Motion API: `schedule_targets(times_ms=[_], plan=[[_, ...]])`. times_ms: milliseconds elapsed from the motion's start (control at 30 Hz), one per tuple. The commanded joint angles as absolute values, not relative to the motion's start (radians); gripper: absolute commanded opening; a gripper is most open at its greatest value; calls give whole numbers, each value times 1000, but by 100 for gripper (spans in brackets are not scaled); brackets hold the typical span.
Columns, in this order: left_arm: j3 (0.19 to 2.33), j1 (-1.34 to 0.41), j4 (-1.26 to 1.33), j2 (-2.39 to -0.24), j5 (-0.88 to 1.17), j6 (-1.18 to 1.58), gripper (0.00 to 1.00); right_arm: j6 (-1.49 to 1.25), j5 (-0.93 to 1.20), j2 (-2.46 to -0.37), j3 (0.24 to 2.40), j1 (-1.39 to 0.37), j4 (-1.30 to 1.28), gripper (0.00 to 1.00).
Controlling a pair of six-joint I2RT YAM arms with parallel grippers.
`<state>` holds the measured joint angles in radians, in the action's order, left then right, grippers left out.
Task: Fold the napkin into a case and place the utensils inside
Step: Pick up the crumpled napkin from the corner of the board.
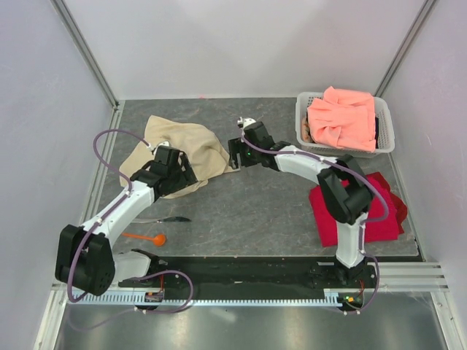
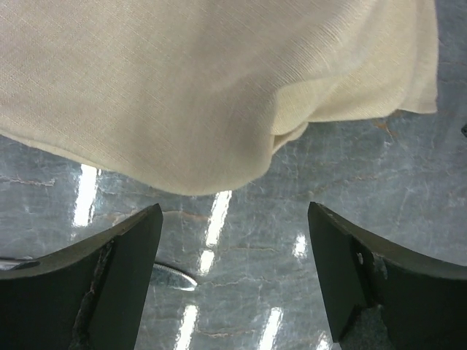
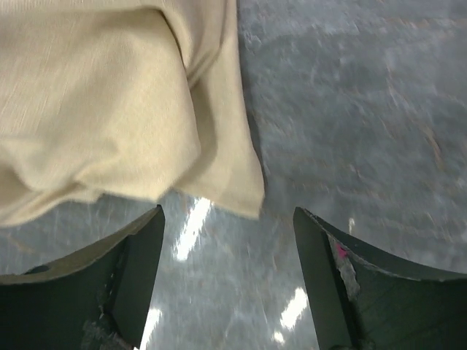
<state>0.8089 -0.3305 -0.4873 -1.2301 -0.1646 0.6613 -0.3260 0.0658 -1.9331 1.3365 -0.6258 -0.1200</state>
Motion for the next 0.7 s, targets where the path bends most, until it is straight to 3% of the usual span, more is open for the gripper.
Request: schedule_targets(times_ms=[0,100,267,367,400,500,667], plan=[[864,-308,-431,-1262,-177,681,83,-249,-17,-2058,1492,-661,-201,74],[867,-308,-426,-1234,-132,663,79,-229,-41,-2112,1540,-675,-219,64],[841,-308,-420,-1181,-60,606,78,-186,-86,-2175,1577,-696,-232,56],[827,-314,-405,-1160,84,598,70,-166,-129,-2207,1606,-712,-265,38],[825,-331,-403,-1160,131,597,68,-164,-139,-2209,1608,-713,-276,25],[842,-394,-397,-1178,164,592,67,-182,-201,-2174,1574,-713,-279,3],[862,-535,-330,-1247,144,598,61,-233,-232,-1958,1413,-701,-279,0]])
